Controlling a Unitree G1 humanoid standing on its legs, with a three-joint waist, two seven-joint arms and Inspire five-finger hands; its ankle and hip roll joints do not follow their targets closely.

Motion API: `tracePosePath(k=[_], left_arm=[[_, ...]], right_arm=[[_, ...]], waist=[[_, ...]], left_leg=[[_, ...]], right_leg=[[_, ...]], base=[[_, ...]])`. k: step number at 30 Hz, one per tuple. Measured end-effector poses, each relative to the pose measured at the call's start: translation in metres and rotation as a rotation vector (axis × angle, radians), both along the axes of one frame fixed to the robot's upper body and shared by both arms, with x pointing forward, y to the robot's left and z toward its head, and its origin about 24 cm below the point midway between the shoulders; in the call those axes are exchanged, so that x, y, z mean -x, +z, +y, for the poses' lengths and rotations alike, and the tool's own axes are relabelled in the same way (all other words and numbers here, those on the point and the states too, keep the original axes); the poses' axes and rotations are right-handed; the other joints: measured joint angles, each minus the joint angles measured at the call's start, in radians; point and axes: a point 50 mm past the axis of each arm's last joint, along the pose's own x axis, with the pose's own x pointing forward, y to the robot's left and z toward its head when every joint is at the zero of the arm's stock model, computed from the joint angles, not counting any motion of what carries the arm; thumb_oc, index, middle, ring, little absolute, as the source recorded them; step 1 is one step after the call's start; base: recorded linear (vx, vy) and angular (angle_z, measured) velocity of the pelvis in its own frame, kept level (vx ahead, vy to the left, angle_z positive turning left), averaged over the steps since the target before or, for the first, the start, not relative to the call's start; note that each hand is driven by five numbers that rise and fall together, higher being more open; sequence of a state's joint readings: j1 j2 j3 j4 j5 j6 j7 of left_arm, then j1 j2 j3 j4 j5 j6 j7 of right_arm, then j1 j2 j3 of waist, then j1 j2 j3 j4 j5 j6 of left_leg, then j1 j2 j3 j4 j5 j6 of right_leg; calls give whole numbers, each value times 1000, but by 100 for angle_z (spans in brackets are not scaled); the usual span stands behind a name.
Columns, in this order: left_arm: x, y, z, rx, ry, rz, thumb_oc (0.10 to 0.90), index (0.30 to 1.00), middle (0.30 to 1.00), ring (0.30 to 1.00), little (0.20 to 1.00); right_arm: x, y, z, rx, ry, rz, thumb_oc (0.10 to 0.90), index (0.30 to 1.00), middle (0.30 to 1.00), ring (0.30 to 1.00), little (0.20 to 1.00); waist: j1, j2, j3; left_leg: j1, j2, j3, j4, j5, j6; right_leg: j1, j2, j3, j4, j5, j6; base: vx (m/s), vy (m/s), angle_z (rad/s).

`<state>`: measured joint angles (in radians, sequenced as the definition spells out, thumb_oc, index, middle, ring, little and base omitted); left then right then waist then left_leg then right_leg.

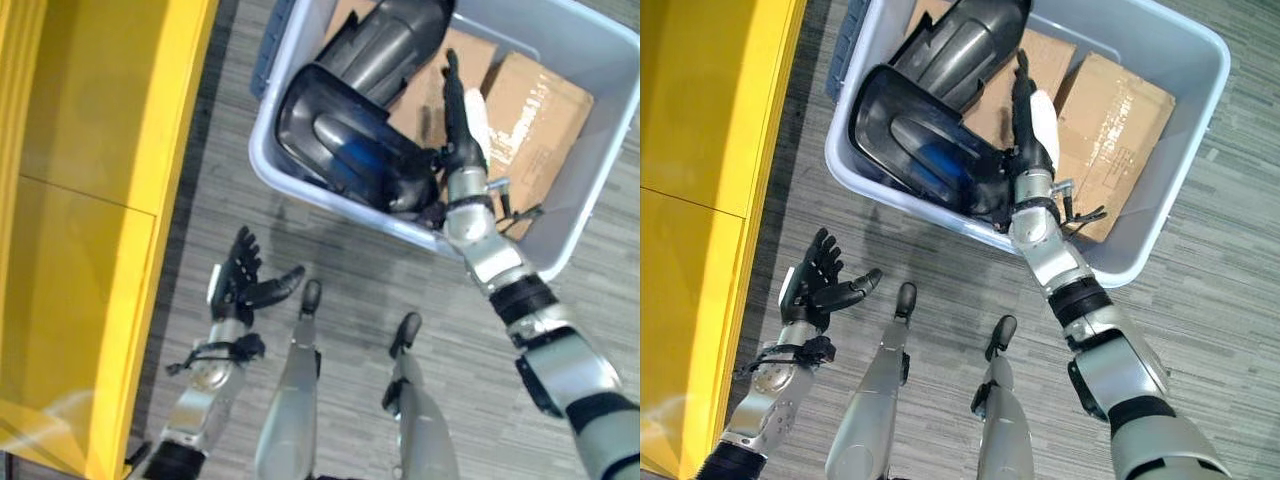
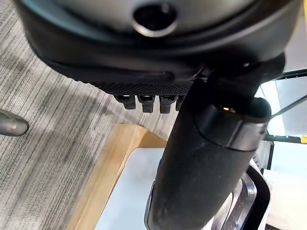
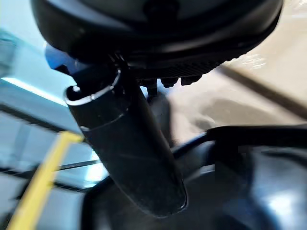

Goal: Move parts from the plastic box to the shelf.

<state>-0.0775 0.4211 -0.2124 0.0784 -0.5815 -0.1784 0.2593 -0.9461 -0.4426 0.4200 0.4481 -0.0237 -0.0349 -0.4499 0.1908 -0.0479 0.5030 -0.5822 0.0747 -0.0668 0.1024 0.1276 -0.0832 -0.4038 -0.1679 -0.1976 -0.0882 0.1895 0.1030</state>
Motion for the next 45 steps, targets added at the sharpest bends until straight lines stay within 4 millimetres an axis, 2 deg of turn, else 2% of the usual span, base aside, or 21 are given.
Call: tracePosePath(k=[4, 5, 10, 18, 23, 29, 38, 45], left_arm=[[-2, 2, -1, 3, 16, -9, 900, 1000, 1000, 1000, 1000], [-2, 2, -1, 1, 17, -10, 900, 1000, 1000, 1000, 1000], [-1, 1, 0, 1, 20, -5, 900, 1000, 1000, 1000, 1000], [2, -3, 0, 0, 21, 14, 900, 1000, 1000, 1000, 1000], [3, -4, 1, 0, 22, 18, 900, 1000, 1000, 1000, 1000], [3, -5, 2, 6, 20, 22, 900, 1000, 1000, 1000, 1000], [4, -6, 2, 7, 18, 26, 900, 1000, 1000, 1000, 1000], [4, -8, -1, 8, 6, 36, 900, 1000, 1000, 1000, 1000]], right_arm=[[19, 8, 16, 53, 56, -107, 900, 1000, 1000, 1000, 1000], [28, 6, 23, 49, 92, -130, 900, 1000, 1000, 1000, 1000], [41, -6, 42, -2, 183, -119, 900, 1000, 1000, 1000, 1000], [43, -35, 59, -193, 370, 83, 900, 1000, 1000, 1000, 1000], [33, -50, 63, -369, 446, 221, 900, 1000, 1000, 1000, 1000], [21, -67, 59, -534, 463, 350, 900, 1000, 1000, 1000, 1000], [4, -61, 52, -688, 449, 367, 900, 1000, 1000, 1000, 1000], [-16, -64, 23, -991, 344, 389, 900, 1000, 1000, 1000, 1000]], waist=[[-4, -4, 2], [-7, -5, 2], [-26, -17, 8], [-28, -36, 17], [-25, -41, 18], [-22, -49, 21], [-21, -54, 21], [-19, -54, 21]], left_leg=[[0, 0, 1, 1, 0, 0], [0, 0, 1, 3, 0, 0], [1, 1, 8, 10, -1, 1], [-4, 7, 10, 15, -2, 2], [-5, 7, 10, 15, -2, 2], [-5, 8, 9, 19, -2, 2], [-8, 9, 2, 32, -3, 0], [-18, 8, -3, 37, -3, 0]], right_leg=[[1, 0, 1, 0, 1, 0], [1, 0, 2, 0, 3, 1], [1, 1, 10, 0, 8, 0], [-3, 6, 14, 0, 11, -4], [-3, 6, 12, 0, 11, -3], [0, 8, 11, 0, 13, -4], [6, 10, 9, 0, 14, -8], [2, 10, 4, 0, 15, -10]], base=[[0, 0, 0], [0, 0, 0], [-7, 1, -3], [-2, 0, -1], [0, 0, 0], [0, 0, 0], [0, 0, 0], [7, -3, 1]])
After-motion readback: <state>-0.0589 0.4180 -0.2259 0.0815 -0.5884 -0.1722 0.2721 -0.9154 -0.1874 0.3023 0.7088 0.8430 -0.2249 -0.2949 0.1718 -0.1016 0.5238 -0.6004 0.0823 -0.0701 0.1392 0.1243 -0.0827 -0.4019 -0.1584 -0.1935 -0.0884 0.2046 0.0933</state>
